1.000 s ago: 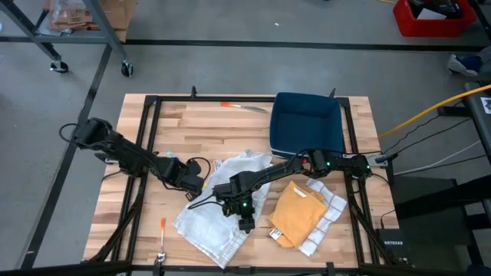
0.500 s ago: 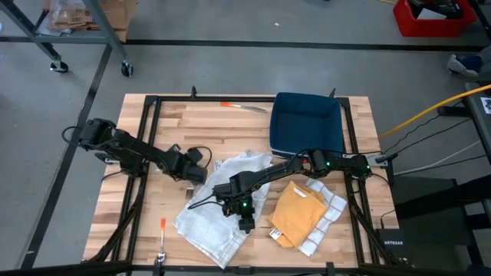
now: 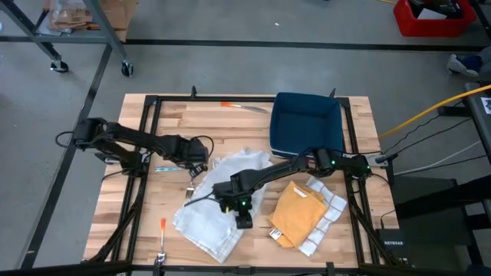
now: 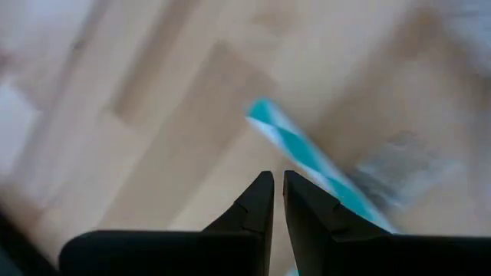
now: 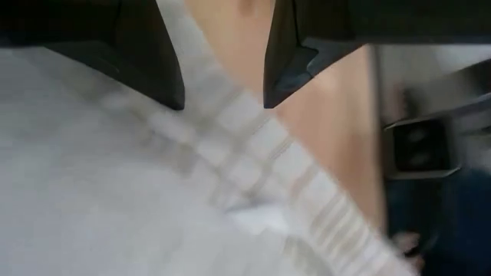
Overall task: Fold towel
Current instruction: Fold the white-and-gray checkered towel
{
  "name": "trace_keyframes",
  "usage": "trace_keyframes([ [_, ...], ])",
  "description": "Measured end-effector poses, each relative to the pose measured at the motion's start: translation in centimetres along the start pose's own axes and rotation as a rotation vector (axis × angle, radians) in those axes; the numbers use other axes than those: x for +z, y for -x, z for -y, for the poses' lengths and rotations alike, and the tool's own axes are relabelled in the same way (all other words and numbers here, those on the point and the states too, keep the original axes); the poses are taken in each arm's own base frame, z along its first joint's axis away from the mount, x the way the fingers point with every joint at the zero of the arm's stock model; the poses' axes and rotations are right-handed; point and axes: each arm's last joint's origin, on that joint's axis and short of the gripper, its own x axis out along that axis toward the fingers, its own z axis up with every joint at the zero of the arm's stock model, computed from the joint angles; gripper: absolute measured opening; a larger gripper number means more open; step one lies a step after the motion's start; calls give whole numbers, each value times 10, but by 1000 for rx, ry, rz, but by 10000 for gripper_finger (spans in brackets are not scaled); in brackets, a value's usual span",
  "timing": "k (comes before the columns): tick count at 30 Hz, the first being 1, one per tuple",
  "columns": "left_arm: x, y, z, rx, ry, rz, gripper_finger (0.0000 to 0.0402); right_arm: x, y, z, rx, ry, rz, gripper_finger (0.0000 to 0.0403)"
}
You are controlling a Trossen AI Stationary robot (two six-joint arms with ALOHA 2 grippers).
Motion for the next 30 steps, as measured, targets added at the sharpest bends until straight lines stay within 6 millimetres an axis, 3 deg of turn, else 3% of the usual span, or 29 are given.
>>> trace_keyframes([
  [5,0,22,-3,-183,-38,33,26,1,31,-13,-199,24,88,184],
  [9,-3,37,0,-336,-91,66,26,-3,40,-19,-222,-19,90,184],
  [14,-9,46,9,-406,-120,91,26,-12,46,-21,-301,-123,37,184],
  [20,-26,43,31,-450,-171,81,26,-20,49,-14,-511,-198,9,184],
  [30,-62,29,63,-480,-192,23,27,-24,44,-2,-622,-200,11,184],
])
